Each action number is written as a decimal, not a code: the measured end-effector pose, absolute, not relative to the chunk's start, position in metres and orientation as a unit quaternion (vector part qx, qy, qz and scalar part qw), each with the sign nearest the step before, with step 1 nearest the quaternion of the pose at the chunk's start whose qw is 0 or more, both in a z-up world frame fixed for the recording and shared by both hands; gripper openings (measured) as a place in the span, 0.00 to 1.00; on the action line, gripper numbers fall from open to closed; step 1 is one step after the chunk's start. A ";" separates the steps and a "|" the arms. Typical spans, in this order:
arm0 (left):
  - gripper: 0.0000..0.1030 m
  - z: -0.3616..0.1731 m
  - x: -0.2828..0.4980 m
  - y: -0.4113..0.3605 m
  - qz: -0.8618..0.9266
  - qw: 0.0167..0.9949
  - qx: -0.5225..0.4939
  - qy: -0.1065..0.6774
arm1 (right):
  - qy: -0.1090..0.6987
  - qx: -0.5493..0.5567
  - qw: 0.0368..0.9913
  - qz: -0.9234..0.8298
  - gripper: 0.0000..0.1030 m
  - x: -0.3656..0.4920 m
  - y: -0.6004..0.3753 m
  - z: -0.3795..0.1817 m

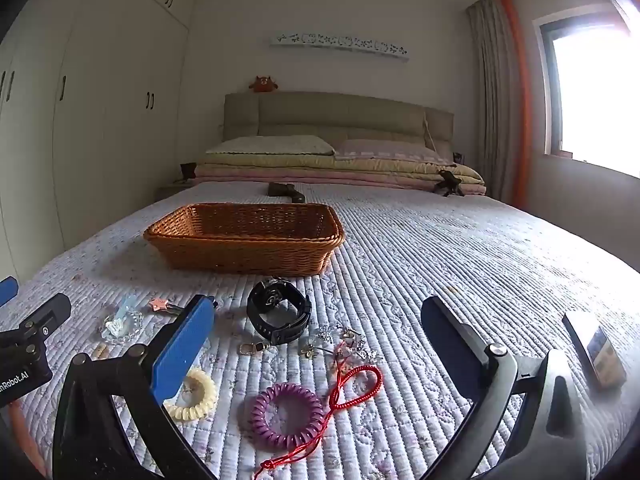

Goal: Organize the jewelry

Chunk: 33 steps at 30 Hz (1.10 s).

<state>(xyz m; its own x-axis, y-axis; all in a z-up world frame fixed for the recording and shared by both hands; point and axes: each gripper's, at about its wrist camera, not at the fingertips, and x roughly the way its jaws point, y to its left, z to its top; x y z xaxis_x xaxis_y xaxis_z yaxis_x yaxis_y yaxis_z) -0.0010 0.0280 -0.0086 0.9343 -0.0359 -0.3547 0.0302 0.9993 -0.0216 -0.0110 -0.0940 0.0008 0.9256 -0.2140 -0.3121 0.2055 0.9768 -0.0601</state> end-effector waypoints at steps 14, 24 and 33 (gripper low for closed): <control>0.99 -0.017 0.006 0.027 -0.020 0.982 -0.009 0.185 | 0.158 -0.018 0.982 -0.106 1.00 -0.012 -0.094 0.001; 0.99 -0.019 0.008 0.030 -0.020 0.982 -0.009 0.187 | 0.160 -0.022 0.981 -0.102 1.00 -0.009 -0.091 -0.001; 0.99 -0.020 0.009 0.030 -0.020 0.982 -0.008 0.187 | 0.137 -0.017 0.985 -0.102 1.00 -0.010 -0.090 -0.001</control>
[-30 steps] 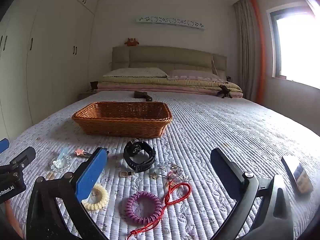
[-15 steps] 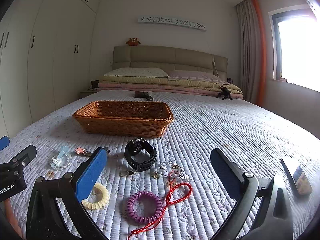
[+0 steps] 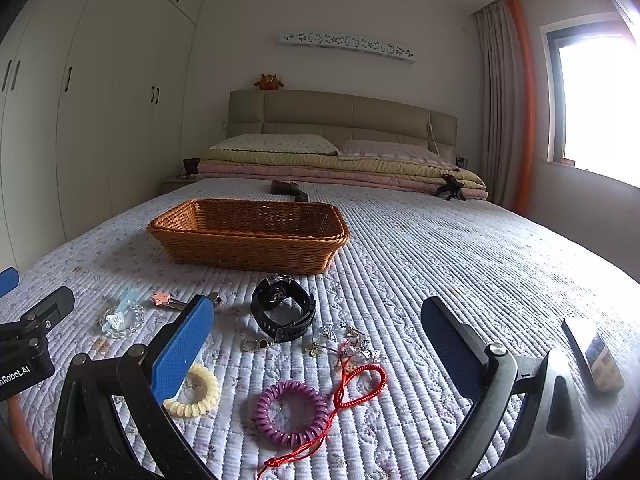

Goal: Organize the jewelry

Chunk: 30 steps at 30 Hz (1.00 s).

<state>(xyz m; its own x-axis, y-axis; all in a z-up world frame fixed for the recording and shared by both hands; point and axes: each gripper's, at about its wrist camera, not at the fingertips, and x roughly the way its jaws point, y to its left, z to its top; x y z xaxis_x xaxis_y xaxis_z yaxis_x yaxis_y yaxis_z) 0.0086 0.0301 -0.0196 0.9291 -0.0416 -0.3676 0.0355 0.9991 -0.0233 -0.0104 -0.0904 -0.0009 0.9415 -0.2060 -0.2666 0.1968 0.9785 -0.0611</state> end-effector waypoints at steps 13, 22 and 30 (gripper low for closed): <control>0.99 -0.021 0.009 0.030 -0.021 0.982 -0.008 0.188 | 0.132 -0.015 0.986 -0.103 1.00 -0.012 -0.090 -0.001; 0.99 -0.016 0.012 0.043 -0.043 0.977 -0.025 0.207 | 0.161 -0.003 0.983 -0.085 1.00 -0.014 -0.103 0.004; 0.99 -0.027 -0.007 0.070 -0.088 0.945 0.011 0.314 | 0.222 0.034 0.972 -0.073 1.00 -0.058 -0.147 -0.008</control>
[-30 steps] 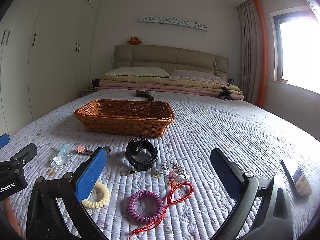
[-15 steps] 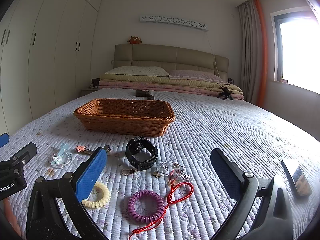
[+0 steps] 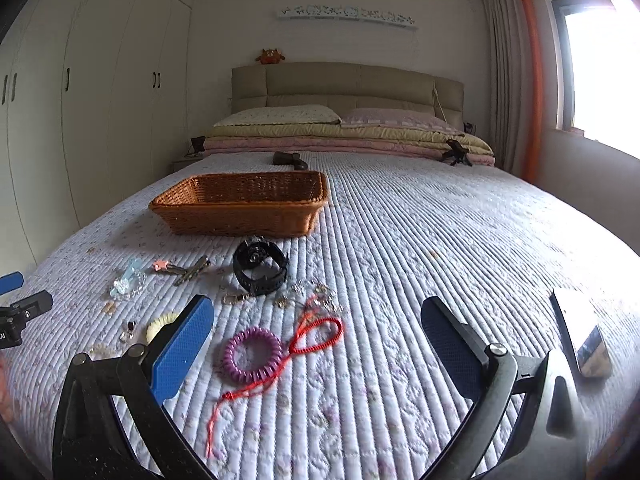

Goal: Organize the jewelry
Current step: 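Grasp the clear bead bracelet with the left tool while the right tool grasps the purple coil hair tie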

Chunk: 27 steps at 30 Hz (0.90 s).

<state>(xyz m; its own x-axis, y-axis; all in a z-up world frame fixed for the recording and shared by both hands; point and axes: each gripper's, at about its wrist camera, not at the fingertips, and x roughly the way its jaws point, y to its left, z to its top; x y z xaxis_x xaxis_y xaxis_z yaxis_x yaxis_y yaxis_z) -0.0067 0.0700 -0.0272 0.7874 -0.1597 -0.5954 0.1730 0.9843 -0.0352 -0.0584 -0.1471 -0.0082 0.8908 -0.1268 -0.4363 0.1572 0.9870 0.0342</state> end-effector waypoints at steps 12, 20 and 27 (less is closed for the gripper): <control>0.74 -0.044 -0.011 0.039 -0.144 0.911 -0.021 0.387 | 0.321 0.067 0.944 -0.025 0.56 -0.036 -0.143 -0.033; 0.51 -0.049 -0.001 0.027 -0.166 0.900 -0.015 0.404 | 0.350 0.002 0.936 0.026 0.33 0.012 -0.120 -0.027; 0.51 -0.055 0.007 0.023 -0.173 0.894 -0.016 0.413 | 0.391 -0.016 0.919 0.044 0.32 0.034 -0.116 -0.047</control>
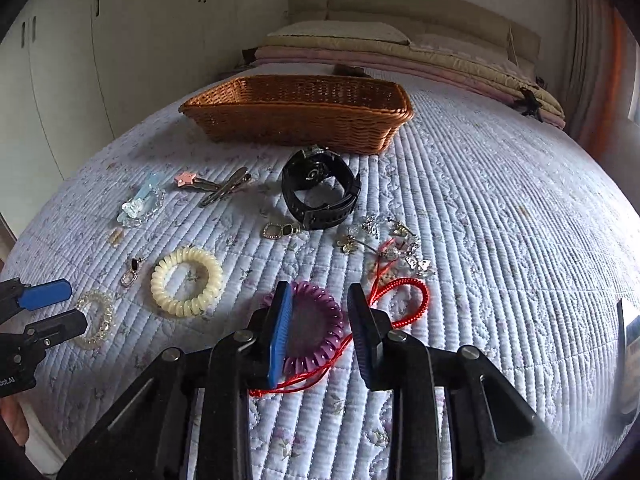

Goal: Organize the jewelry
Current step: 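Grasp the clear bead bracelet with the left tool while the right tool grasps the purple coil hair tie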

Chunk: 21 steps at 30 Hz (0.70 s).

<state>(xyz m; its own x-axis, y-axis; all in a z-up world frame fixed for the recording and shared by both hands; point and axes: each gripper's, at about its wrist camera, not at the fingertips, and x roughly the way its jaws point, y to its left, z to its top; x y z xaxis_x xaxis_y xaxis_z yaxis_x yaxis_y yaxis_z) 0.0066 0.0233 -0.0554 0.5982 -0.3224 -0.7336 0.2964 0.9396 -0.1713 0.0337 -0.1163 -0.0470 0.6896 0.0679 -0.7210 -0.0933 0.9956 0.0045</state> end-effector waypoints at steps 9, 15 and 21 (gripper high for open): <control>0.51 -0.059 0.005 0.024 -0.182 0.889 -0.015 0.419 | 0.418 -0.035 0.907 0.039 0.16 0.031 -0.118 -0.056; 0.26 -0.061 0.006 0.014 -0.141 0.899 0.026 0.413 | 0.416 -0.066 0.907 0.025 0.14 0.034 -0.104 -0.055; 0.09 -0.052 0.002 0.017 -0.149 0.907 0.018 0.393 | 0.391 -0.024 0.919 0.044 0.12 0.027 -0.109 -0.040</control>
